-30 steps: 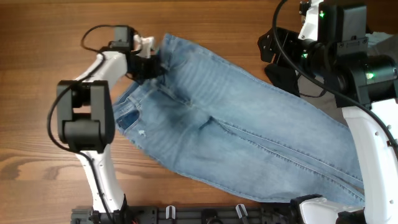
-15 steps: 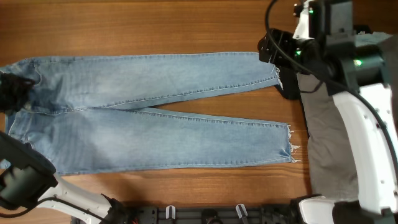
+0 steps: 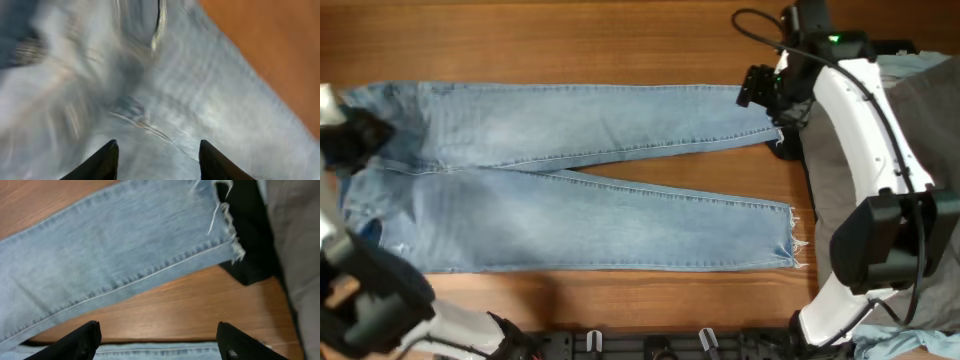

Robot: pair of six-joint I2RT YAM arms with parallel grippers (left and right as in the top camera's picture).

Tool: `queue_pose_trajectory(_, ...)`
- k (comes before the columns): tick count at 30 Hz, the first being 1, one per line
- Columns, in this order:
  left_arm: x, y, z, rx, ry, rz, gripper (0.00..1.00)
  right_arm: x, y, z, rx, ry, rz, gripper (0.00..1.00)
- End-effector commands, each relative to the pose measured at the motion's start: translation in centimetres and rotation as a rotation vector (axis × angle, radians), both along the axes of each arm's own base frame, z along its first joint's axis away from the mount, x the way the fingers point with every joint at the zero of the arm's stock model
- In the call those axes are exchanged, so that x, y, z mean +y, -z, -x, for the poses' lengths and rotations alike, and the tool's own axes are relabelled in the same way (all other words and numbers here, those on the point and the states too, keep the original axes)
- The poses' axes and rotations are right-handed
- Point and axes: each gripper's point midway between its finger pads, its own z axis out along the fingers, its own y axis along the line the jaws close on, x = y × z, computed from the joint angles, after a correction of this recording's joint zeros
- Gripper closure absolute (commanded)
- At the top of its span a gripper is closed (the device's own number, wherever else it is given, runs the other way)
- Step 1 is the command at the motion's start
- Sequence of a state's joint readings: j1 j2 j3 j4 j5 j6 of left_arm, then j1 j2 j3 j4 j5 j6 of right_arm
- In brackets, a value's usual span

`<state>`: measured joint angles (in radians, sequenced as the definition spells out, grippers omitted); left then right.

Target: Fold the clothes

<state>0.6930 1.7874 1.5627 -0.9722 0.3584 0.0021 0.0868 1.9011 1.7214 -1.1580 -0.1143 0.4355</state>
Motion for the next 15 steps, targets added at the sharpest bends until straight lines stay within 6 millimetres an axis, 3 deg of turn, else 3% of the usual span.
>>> queue_pose_trajectory(1, -0.5, -5.7, 1.0, -0.130, -0.032, -0.023, 0.56, 1.0, 1.3, 0.6, 0.020, -0.128, -0.046, 0.29)
queue_pose_trajectory(3, -1.5, -5.1, 1.1, -0.089, -0.017, -0.019, 0.77, 0.9, 2.3, 1.8, 0.074, -0.123, -0.045, 0.31)
queue_pose_trajectory(7, -5.1, -2.7, 0.8, 0.008, 0.064, 0.055, 0.79, 0.4, 5.0, 5.3, 0.214, -0.107, -0.036, 0.30)
queue_pose_trajectory(9, -8.4, -1.6, -0.2, 0.016, 0.197, 0.057, 0.79, 0.1, 6.8, 4.7, 0.187, -0.065, -0.043, 0.34)
queue_pose_trajectory(11, -12.0, -0.4, -1.4, 0.018, 0.317, 0.042, 0.81, 0.2, 8.2, 1.8, 0.056, -0.042, -0.052, 0.57)
queue_pose_trajectory(12, -14.3, 0.3, -2.3, 0.006, 0.381, 0.034, 0.87, 0.3, 9.0, 0.2, -0.015, 0.005, -0.067, 0.73)
queue_pose_trajectory(14, -17.4, 1.2, -3.1, -0.006, 0.478, 0.020, 0.91, 0.5, 10.0, -1.7, -0.085, 0.046, -0.084, 0.91)
queue_pose_trajectory(15, -19.1, 1.6, -3.4, -0.010, 0.532, 0.009, 0.91, 0.4, 10.6, -2.4, -0.106, 0.072, -0.086, 0.93)
